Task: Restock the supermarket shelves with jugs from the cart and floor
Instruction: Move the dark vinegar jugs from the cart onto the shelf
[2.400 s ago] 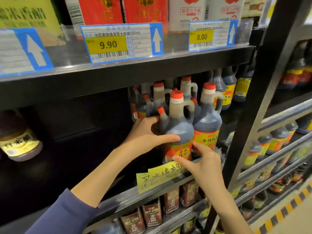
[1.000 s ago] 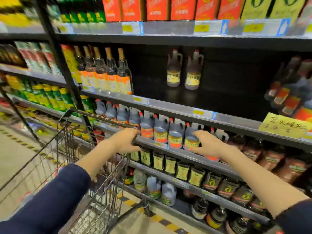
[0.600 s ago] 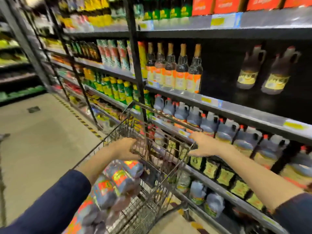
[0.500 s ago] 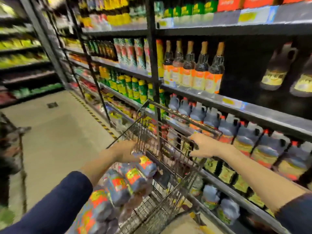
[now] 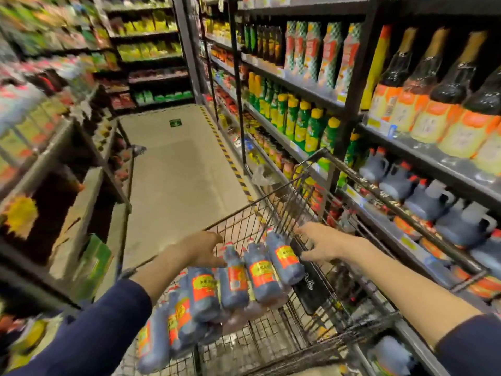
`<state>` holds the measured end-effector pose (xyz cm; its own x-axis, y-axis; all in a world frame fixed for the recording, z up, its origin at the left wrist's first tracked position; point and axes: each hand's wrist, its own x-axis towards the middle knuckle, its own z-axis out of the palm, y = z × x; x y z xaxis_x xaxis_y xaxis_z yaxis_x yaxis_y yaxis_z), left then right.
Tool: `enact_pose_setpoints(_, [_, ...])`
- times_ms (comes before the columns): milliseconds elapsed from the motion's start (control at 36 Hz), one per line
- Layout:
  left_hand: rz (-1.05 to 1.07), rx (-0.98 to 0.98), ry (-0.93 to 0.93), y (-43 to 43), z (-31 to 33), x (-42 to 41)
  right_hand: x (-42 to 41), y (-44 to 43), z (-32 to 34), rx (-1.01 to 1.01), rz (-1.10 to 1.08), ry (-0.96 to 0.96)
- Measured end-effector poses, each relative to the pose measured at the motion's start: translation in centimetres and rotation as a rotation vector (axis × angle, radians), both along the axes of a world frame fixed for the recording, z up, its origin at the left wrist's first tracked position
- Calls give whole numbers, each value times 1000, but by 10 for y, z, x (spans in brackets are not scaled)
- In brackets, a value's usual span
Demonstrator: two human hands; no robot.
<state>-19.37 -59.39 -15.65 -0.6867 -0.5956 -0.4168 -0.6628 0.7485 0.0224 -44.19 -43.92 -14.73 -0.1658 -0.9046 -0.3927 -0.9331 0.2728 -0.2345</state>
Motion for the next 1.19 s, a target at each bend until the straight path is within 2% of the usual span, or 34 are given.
enact_pose_setpoints(194, [222,70,-1,5,-24,1,-29,-51,-24,66,132,-50])
enact_pose_setpoints(417, [354,181,-26,15,-72,0,-48,-81,-62,125,233,-119])
enact_pose_setpoints(528, [469,184,31,16,-104,-4,-48,-87,-72,153,280,-173])
enact_pose_setpoints(639, [581,349,63,15,-124,-14,-56,-97,-97,185,258,-228])
enact_pose_setpoints(833, [687,444,105,3,-164,-30,-61,-112,-141,277,265,-273])
enact_pose_setpoints(1028, [764,389,139,-11,-216,-44,-57,-122,-173,349,202,-277])
enact_pose_setpoints(1194, [930,396,189,-12,-252,-53,-50,-130,-187,355,187,-302])
